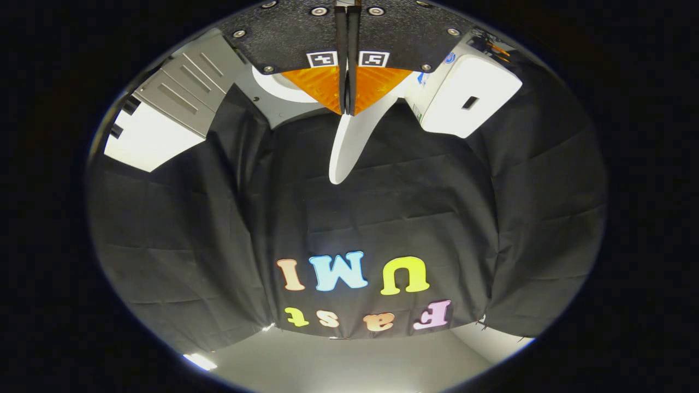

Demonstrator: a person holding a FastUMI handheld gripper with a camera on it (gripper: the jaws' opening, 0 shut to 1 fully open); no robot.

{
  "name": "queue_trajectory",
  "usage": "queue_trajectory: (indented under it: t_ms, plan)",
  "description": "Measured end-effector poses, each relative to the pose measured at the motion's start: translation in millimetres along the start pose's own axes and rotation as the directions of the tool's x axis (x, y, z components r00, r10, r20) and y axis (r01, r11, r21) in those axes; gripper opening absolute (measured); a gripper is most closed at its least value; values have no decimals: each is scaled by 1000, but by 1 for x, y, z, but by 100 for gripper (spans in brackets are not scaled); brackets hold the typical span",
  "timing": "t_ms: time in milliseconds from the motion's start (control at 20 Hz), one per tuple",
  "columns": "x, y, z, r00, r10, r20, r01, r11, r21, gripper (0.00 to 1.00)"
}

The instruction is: Open the toilet lid.

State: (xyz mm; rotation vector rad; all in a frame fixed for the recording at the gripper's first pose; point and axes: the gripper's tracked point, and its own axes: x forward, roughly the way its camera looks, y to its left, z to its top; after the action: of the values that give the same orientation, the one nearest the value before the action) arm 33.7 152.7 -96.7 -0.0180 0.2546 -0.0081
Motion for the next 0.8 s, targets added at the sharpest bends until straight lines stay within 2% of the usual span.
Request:
queue_trajectory:
  t_ms: [100, 150, 600, 800]
  plan:
    - [-2, 15, 9, 1000, -26, 17, 28, 991, -131, 0]
    - [-3, 22, 12, 999, -29, 29, 33, 987, -155, 0]
    - [-5, 77, 31, 997, 35, 74, -30, 997, -77, 0]
    - [-7, 100, 36, 996, 50, 80, -42, 994, -100, 0]
